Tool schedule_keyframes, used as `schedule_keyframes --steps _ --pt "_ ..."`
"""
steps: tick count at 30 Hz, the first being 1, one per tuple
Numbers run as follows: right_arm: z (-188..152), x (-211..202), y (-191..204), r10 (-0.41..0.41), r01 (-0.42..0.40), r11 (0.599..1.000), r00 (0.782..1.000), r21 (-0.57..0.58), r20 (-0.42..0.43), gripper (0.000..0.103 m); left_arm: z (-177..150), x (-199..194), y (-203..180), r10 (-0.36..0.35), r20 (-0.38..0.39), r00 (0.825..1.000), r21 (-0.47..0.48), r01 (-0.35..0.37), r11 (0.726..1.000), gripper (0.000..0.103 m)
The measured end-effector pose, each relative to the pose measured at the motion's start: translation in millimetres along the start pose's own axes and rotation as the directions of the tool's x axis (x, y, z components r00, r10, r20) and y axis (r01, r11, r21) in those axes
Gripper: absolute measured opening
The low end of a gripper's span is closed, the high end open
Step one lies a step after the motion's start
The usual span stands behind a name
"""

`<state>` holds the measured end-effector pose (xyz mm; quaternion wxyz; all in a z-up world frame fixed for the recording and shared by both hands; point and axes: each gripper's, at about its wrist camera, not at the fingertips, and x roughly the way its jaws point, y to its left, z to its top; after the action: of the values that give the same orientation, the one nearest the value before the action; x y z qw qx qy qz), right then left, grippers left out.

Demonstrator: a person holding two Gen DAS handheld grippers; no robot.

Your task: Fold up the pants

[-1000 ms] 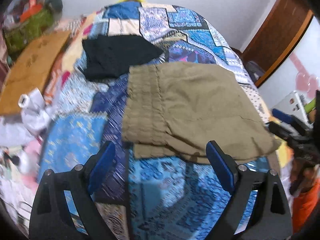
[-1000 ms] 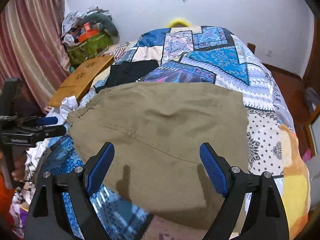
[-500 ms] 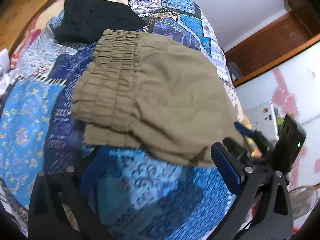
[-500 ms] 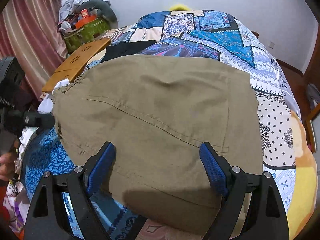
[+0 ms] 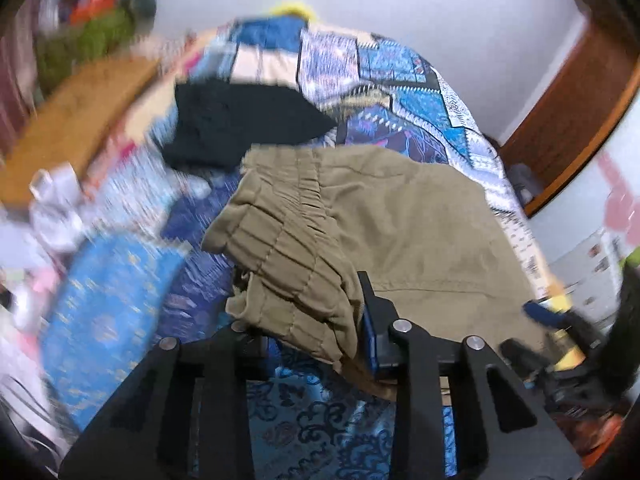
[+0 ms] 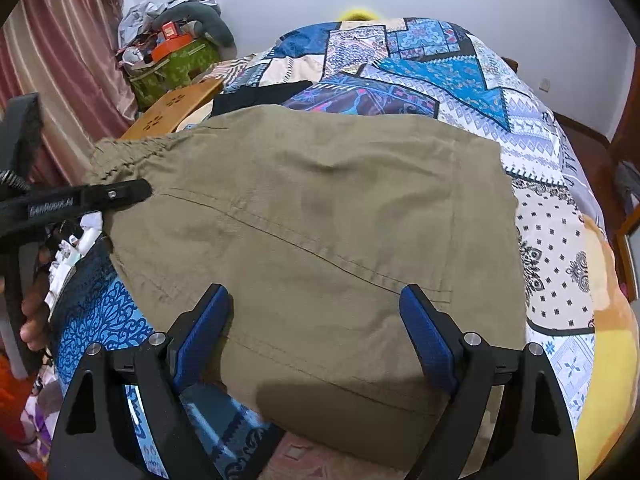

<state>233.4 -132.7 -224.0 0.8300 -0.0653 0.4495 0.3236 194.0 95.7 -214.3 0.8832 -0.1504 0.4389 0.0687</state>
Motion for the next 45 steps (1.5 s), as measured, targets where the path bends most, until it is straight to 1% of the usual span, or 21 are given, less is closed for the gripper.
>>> schedule_keyframes --steps 2,3,4,6,7,9,10,15,19,22,25,29,32,34,37,39,40,41,42,43,45 --pt "-0.8 -7.3 -9.1 0.007 -0.008 0.999 1.000 0.033 0.005 0.083 -0.1 -10.6 -13.5 0.083 0.067 0.994 0.087 -0.089 0.992 0.032" --pt "-1.9 -11.0 -13.5 0.007 -0.007 0.999 1.000 0.053 0.010 0.083 -0.5 -15.6 -19.8 0.128 0.096 0.987 0.130 -0.140 0.982 0.032" --pt "-3.1 -15.5 -19.0 0.000 -0.001 0.997 1.000 0.073 0.013 0.083 -1.6 -22.0 -28.2 0.184 0.143 0.972 0.180 -0.209 0.961 0.032" --pt "-7.7 -23.9 -29.9 -0.013 0.012 0.995 1.000 0.101 0.013 0.083 -3.2 -31.3 -35.8 0.252 0.217 0.943 0.236 -0.301 0.924 0.031" --pt "-10.4 -26.8 -33.5 -0.020 0.018 0.994 1.000 0.110 0.012 0.083 -3.8 -37.5 -42.3 0.287 0.264 0.921 0.271 -0.356 0.894 0.031" --pt "-17.9 -31.9 -41.8 -0.035 0.034 0.991 0.999 0.128 0.007 0.083 -2.4 -48.7 -47.9 0.295 0.312 0.903 0.300 -0.388 0.871 0.030" --pt "-23.4 -33.7 -46.1 -0.040 0.040 0.990 0.999 0.137 0.000 0.083 -1.0 -52.8 -49.6 0.292 0.320 0.901 0.308 -0.390 0.868 0.030" --pt "-38.4 -39.6 -55.0 -0.024 0.023 0.983 1.000 0.184 0.005 0.083 11.9 -75.6 -77.9 0.190 0.351 0.917 0.368 -0.322 0.872 0.028" --pt "-40.6 -38.9 -58.6 -0.001 -0.002 0.977 1.000 0.212 0.013 0.083 18.9 -84.0 -106.1 0.087 0.337 0.937 0.406 -0.228 0.885 0.026" --pt "-41.5 -37.6 -58.4 0.011 -0.015 0.976 1.000 0.218 0.021 0.084 27.0 -80.3 -126.7 -0.019 0.268 0.963 0.424 -0.101 0.900 0.023" --pt "-42.7 -37.7 -60.1 0.019 -0.025 0.974 0.999 0.223 0.027 0.084 26.8 -75.0 -146.8 -0.090 0.198 0.976 0.446 -0.008 0.895 0.021" --pt "-44.1 -37.7 -60.8 0.027 -0.035 0.973 0.999 0.227 0.038 0.084 24.8 -59.8 -169.9 -0.164 0.097 0.982 0.467 0.101 0.878 0.021" --pt "-44.6 -37.2 -62.8 0.033 -0.043 0.971 0.998 0.233 0.046 0.084 23.5 -43.9 -180.3 -0.218 -0.003 0.976 0.456 0.195 0.869 0.021" --pt "-45.2 -37.9 -63.9 0.036 -0.047 0.970 0.998 0.239 0.050 0.084 19.0 -34.9 -185.7 -0.235 -0.056 0.970 0.447 0.235 0.863 0.021" --pt "-45.8 -38.8 -65.5 0.040 -0.052 0.969 0.998 0.243 0.053 0.084 14.3 -25.4 -197.6 -0.234 -0.088 0.968 0.453 0.248 0.857 0.023" --pt "-46.8 -40.1 -66.3 0.040 -0.053 0.968 0.998 0.247 0.057 0.084 10.8 -22.3 -200.1 -0.237 -0.113 0.965 0.457 0.262 0.850 0.032" --pt "-47.5 -41.3 -66.3 0.036 -0.050 0.968 0.998 0.248 0.060 0.085 9.8 -21.1 -200.8 -0.245 -0.135 0.960 0.450 0.280 0.848 0.049" --pt "-47.7 -42.6 -66.2 0.026 -0.041 0.968 0.998 0.247 0.062 0.085 10.6 -21.1 -199.3 -0.259 -0.150 0.954 0.440 0.299 0.847 0.074" --pt "-48.4 -44.6 -65.9 0.011 -0.026 0.970 0.998 0.242 0.062 0.085 11.9 -22.4 -198.0 -0.285 -0.162 0.945 0.425 0.327 0.844 0.084" --pt "-49.0 -46.7 -65.8 0.002 -0.017 0.971 0.998 0.238 0.064 0.085 12.8 -22.8 -195.6 -0.300 -0.160 0.940 0.417 0.340 0.843 0.092" --pt "-50.0 -52.9 -64.8 -0.016 -0.001 0.973 0.997 0.229 0.072 0.085 16.4 -26.5 -189.1 -0.312 -0.147 0.939 0.409 0.345 0.845 0.092"
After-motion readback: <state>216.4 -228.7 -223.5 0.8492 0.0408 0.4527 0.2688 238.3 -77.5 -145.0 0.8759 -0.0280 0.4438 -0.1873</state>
